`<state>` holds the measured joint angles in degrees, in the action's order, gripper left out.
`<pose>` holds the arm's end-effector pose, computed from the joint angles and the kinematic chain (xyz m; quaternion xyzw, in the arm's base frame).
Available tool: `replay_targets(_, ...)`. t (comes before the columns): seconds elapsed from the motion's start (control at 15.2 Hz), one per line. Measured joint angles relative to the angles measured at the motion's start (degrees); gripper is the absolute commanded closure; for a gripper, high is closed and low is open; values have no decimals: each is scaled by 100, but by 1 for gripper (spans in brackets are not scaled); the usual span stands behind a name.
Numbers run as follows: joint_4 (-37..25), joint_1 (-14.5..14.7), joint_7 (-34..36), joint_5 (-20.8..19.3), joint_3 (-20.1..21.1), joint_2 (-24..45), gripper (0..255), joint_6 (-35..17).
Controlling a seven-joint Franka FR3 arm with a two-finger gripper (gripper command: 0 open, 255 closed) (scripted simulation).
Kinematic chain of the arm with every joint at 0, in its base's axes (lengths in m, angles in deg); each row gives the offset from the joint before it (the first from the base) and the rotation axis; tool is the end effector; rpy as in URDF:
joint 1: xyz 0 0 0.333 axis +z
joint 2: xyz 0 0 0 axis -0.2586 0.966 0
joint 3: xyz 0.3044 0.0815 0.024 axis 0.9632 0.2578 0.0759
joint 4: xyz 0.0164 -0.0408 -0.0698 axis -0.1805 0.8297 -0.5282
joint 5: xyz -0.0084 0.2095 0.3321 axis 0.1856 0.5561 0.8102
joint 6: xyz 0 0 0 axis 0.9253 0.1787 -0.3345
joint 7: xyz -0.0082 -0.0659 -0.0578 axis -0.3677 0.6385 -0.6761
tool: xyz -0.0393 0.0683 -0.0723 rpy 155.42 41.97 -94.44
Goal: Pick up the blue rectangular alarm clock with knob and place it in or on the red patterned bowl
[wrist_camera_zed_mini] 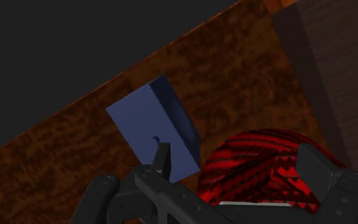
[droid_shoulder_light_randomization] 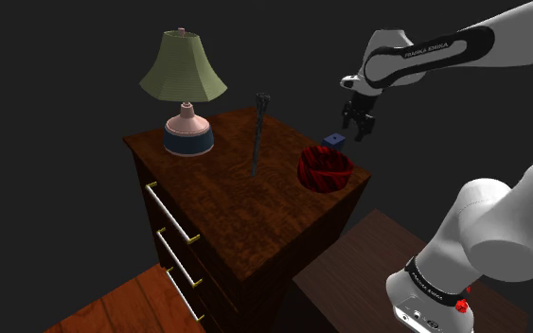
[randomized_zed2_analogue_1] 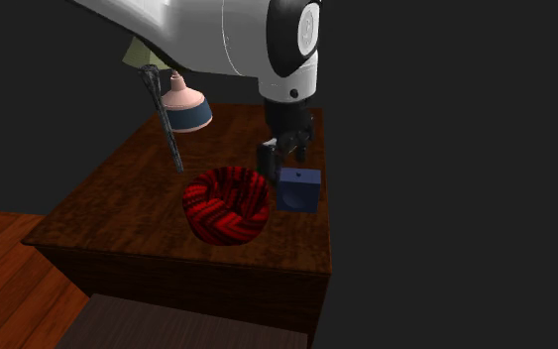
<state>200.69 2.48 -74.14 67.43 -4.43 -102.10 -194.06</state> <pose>0.4374 -0.1705 0.4295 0.8425 0.5384 -0.0140 0.0114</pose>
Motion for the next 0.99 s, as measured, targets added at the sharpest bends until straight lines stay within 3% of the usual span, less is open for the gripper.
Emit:
replay_targets(0.4,-712,462,-2281,1150,-532,1529,0,-583)
replay_targets(0.99,-558,423,-2778,1642,-529,2092,0,-1161)
